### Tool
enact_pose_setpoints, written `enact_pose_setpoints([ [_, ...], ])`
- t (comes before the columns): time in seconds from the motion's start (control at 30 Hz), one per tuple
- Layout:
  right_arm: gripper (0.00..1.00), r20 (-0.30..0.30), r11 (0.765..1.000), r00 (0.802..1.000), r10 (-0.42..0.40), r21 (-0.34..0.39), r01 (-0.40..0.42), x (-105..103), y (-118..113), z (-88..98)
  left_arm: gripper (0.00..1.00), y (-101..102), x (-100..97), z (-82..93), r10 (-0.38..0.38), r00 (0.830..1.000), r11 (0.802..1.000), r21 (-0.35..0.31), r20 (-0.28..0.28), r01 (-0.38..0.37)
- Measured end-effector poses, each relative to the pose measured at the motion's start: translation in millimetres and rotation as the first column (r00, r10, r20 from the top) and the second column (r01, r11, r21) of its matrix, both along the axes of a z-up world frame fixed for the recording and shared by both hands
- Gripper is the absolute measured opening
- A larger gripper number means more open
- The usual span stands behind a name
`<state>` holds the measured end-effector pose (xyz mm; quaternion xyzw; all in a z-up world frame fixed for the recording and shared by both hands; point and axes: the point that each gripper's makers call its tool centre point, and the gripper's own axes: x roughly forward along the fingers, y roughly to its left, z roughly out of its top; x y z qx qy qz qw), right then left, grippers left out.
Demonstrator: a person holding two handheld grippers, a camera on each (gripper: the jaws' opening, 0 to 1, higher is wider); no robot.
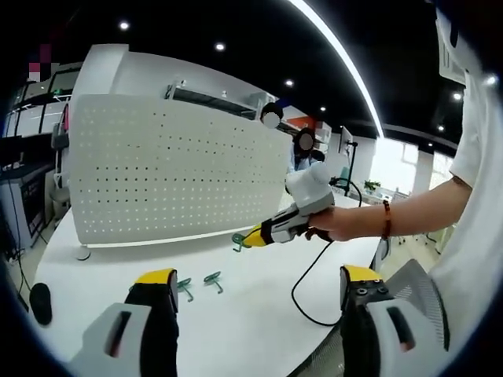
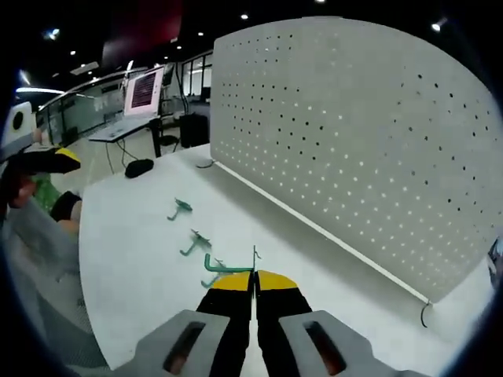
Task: Insert the hook assembly into the mounting plate slot until the hook locks in place.
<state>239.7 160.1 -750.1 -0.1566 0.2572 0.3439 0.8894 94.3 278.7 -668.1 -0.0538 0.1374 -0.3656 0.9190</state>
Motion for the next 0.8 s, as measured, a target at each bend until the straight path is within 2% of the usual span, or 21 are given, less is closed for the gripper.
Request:
enact_pose_setpoints([
  [0.33,0.00,0.046,0.999,0.999,-0.005,0.041,0.003,-11,6,21.1,0.85,-7,6.0,1.2,-0.005,1.000,1.000,-0.021,-0.008,0.005],
  [0.6,0.00,0.064,0.998,0.998,0.011,0.054,-0.014,-19,15,29.4,0.84,-8,6.5,-2.9,-0.002,1.000,1.000,-0.023,-0.025,0.002],
  [0.7,0.00,0.084,0.998,0.996,0.017,0.064,-0.022,-21,19,36.3,0.82,-11,6.0,-4.4,-0.008,0.999,0.999,-0.046,-0.051,0.006],
  [0.8,0.00,0.083,0.997,0.996,0.021,0.070,-0.027,-23,21,37.5,0.80,-12,6.8,-2.2,-0.010,0.999,0.998,-0.065,-0.046,0.007],
])
